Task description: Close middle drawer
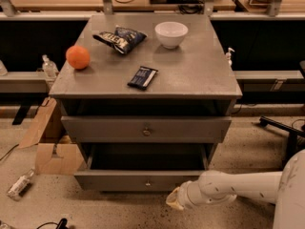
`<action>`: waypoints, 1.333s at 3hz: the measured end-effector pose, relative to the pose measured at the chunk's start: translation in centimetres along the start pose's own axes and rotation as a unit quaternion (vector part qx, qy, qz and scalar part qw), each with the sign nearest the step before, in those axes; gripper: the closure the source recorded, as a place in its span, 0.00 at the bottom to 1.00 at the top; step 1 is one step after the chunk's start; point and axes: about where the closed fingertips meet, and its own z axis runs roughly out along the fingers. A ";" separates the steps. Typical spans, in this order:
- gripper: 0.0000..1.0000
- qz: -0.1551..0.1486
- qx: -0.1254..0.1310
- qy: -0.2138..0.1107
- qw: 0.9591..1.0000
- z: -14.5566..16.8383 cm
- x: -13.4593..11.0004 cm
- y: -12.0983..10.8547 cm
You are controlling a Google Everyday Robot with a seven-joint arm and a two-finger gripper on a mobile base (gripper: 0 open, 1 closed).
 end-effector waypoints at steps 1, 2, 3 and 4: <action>1.00 -0.001 0.010 0.006 1.000 -0.1 -0.8 -3.4; 1.00 0.000 0.017 0.010 1.000 -0.4 -1.0 -5.1; 1.00 0.002 0.028 0.015 0.999 -0.9 -1.5 -8.4; 1.00 0.002 0.028 0.015 0.999 -0.9 -1.5 -8.3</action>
Offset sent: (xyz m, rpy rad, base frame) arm 0.1433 -0.0382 0.0240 -0.0751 -0.0585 -0.0651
